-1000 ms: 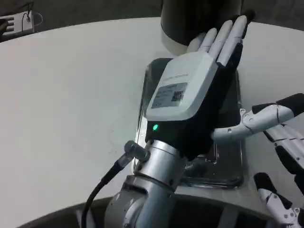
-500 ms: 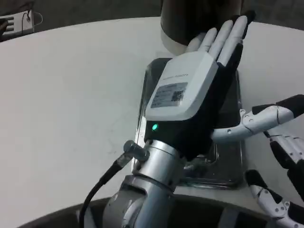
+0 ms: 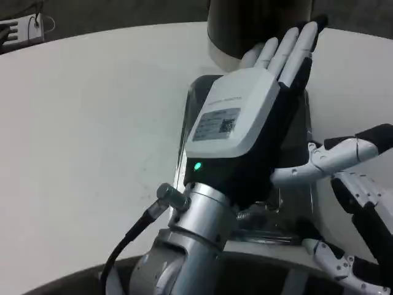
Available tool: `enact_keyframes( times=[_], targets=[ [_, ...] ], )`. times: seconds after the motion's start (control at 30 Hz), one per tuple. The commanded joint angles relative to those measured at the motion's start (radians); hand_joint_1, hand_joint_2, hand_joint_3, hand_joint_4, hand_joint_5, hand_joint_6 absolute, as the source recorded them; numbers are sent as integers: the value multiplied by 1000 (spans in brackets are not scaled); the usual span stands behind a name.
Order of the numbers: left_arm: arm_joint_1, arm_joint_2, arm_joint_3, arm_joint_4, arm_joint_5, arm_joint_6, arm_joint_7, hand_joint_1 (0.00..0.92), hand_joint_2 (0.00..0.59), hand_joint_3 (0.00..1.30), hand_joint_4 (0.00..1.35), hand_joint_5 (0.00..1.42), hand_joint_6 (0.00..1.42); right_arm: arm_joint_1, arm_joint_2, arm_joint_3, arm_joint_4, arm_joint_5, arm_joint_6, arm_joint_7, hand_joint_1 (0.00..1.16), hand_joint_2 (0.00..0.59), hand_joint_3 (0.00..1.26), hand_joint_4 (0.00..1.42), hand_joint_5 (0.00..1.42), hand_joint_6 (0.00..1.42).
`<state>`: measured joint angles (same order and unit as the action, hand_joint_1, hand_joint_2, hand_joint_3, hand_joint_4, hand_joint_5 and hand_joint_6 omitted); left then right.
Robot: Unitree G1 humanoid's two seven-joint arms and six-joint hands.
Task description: Grasp the cup under the faucet to collect the drink, then remove the cup.
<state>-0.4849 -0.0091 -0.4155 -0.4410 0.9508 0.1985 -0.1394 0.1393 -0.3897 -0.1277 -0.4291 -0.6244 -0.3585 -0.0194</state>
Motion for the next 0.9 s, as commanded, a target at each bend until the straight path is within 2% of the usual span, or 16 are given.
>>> enact_keyframes(
  times=[0.03,0.23,0.73,0.9],
  targets=[
    [17,3,-20,-6,5,6,-32,0,110,0,0,0,0,-26,12,28,33,-9,21,-9,254,371,3,55,109,216],
    [19,4,-17,-12,9,10,-39,0,110,0,0,0,0,-53,10,44,66,-22,35,-16,272,351,0,36,90,198],
    [25,9,-8,-30,18,17,-41,0,110,0,0,0,0,-123,26,80,120,-4,89,-8,287,341,0,22,86,189],
    [54,12,17,-57,5,-13,20,0,115,0,0,0,0,-138,33,87,138,5,96,-16,290,341,0,22,83,184]
  ],
)
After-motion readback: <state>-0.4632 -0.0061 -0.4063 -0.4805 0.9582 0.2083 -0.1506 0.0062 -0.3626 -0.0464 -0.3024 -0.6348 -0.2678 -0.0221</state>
